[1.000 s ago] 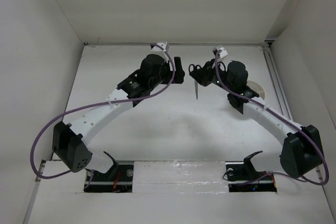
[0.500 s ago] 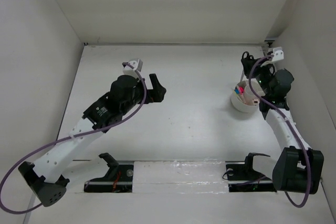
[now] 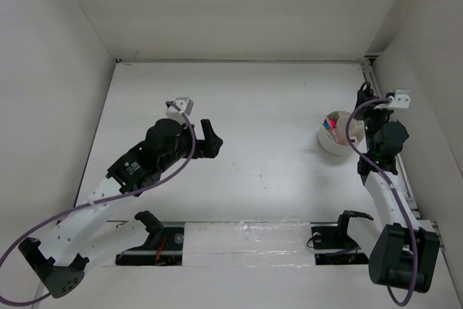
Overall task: Sort the stationery into containers
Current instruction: Place the scissors in the storage box.
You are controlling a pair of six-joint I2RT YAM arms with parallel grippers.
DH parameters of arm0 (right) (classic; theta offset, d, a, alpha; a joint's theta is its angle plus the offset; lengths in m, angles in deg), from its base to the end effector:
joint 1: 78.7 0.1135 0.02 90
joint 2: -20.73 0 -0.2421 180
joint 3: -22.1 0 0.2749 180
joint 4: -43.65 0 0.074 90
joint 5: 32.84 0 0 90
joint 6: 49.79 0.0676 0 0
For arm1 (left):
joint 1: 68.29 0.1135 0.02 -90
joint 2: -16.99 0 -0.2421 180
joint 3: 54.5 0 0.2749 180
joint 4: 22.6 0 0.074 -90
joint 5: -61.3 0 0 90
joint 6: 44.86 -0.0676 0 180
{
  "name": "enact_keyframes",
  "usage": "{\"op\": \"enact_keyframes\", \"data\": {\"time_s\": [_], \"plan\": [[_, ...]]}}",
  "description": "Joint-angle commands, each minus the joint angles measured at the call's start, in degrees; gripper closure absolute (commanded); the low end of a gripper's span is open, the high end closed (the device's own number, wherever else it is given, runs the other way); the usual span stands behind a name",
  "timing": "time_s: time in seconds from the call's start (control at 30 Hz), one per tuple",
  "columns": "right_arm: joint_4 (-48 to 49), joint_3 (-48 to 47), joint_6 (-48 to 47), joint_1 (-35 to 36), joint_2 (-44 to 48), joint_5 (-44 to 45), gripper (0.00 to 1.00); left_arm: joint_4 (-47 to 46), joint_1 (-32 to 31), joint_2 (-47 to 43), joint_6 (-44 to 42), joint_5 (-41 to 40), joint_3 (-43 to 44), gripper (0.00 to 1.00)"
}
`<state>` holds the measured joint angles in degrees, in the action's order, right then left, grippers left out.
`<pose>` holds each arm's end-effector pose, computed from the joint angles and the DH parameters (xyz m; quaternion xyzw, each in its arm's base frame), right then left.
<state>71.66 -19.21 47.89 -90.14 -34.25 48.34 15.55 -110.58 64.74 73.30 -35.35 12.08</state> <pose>0.2810 -0.0463 0.2817 0.0417 0.6131 0.0213 0.7886 0.1907 -0.1628 0.3347 0.0669 0.8123 -0.2944 0.4990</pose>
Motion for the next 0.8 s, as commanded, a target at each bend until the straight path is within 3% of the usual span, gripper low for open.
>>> {"op": "enact_keyframes", "data": {"time_s": [0.0,0.77], "plan": [[6.84,0.32,-1.27,-0.86,1.02,4.51,1.00,-1.55,0.01,-0.46,-1.70,2.87,0.52,0.00],[18.00,1.63,2.07,-3.68,-12.95,-2.96,1.00,-2.69,0.01,-2.04,-2.23,4.11,-0.01,0.00]]}}
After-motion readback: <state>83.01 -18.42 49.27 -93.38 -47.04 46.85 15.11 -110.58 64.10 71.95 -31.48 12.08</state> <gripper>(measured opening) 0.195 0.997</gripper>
